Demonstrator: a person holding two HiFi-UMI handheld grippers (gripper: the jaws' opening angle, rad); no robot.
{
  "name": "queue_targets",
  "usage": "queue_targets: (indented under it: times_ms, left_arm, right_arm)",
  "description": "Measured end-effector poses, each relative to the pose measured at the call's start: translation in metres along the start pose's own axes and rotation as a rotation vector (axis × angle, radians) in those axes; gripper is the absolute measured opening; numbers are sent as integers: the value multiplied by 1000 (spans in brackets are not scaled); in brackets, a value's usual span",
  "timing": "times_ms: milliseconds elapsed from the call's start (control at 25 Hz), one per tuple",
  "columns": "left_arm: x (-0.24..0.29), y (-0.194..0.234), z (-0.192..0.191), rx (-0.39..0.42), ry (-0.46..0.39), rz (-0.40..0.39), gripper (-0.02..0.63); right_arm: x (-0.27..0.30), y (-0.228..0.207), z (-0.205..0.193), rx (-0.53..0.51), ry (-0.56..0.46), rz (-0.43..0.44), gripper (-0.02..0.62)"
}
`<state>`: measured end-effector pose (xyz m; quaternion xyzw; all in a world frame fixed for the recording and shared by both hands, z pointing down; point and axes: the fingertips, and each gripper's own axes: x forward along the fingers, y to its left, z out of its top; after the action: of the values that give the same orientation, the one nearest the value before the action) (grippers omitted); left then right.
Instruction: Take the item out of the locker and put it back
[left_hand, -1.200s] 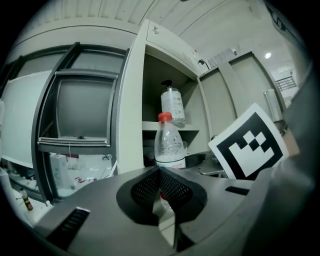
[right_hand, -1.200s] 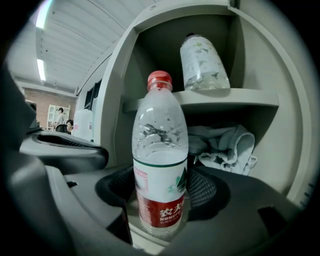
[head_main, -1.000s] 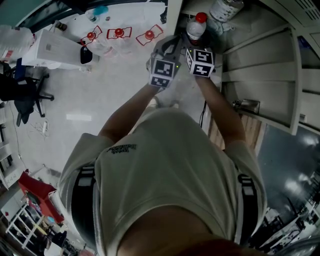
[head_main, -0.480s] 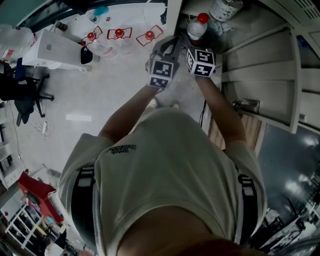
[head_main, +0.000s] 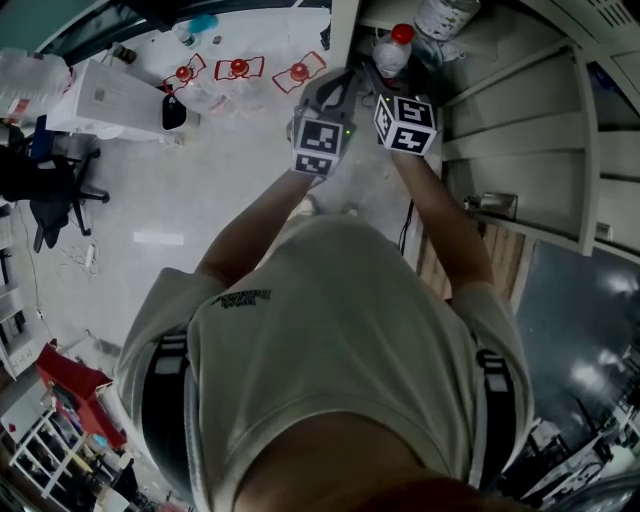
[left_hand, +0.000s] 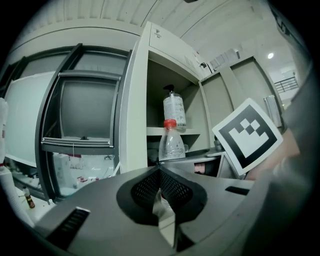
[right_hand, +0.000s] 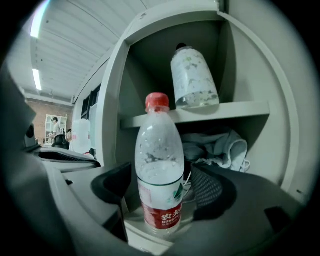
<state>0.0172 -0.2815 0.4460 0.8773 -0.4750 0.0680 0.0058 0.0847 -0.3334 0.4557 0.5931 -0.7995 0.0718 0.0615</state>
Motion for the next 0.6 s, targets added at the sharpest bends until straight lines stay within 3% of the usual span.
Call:
queue_targets:
  times_ms: [600]
  left_arm:
    - [-32,8,74,39,-119,13,12]
  right_arm:
    - [-75,8,96,25,-162,46,344]
